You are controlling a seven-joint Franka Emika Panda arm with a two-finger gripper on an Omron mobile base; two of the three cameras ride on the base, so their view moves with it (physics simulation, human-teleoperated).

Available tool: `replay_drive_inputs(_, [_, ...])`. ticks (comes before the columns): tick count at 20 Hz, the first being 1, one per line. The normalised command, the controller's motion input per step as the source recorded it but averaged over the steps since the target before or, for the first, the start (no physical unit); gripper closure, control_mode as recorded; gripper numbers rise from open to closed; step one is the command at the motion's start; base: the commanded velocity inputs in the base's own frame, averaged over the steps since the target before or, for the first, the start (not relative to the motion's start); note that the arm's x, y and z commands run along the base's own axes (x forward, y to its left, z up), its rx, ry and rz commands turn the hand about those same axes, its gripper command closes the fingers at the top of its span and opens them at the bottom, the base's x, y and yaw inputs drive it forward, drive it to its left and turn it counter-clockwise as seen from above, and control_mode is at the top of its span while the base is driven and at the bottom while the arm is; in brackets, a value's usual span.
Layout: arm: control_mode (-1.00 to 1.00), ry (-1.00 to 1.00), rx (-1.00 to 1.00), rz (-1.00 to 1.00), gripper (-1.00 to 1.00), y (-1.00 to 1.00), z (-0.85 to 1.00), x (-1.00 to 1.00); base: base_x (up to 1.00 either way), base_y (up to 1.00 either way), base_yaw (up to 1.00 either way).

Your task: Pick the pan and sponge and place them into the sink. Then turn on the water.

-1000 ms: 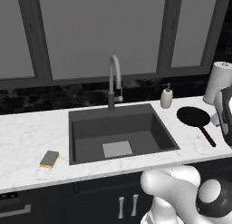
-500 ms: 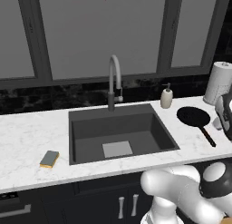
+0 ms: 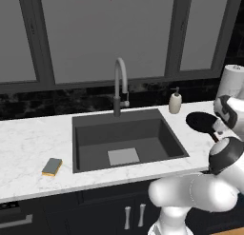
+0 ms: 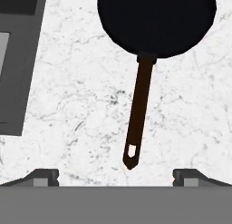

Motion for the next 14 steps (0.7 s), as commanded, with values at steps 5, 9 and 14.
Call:
replay_drive_inputs(5, [-1.00, 0.01, 0.05, 0.00, -1.00, -0.16, -0.29, 0.45, 0.00, 0.00, 0.00])
replay_drive_inputs(9, [-1.00, 0.00, 0.05, 0.00, -1.00, -0.16, -0.29, 0.39, 0.00, 0.00, 0.00])
replay_drive_inputs(14, [-1.00, 0.00, 0.03, 0.00, -1.00, -0.14, -0.27, 0.21, 0.00, 0.00, 0.00])
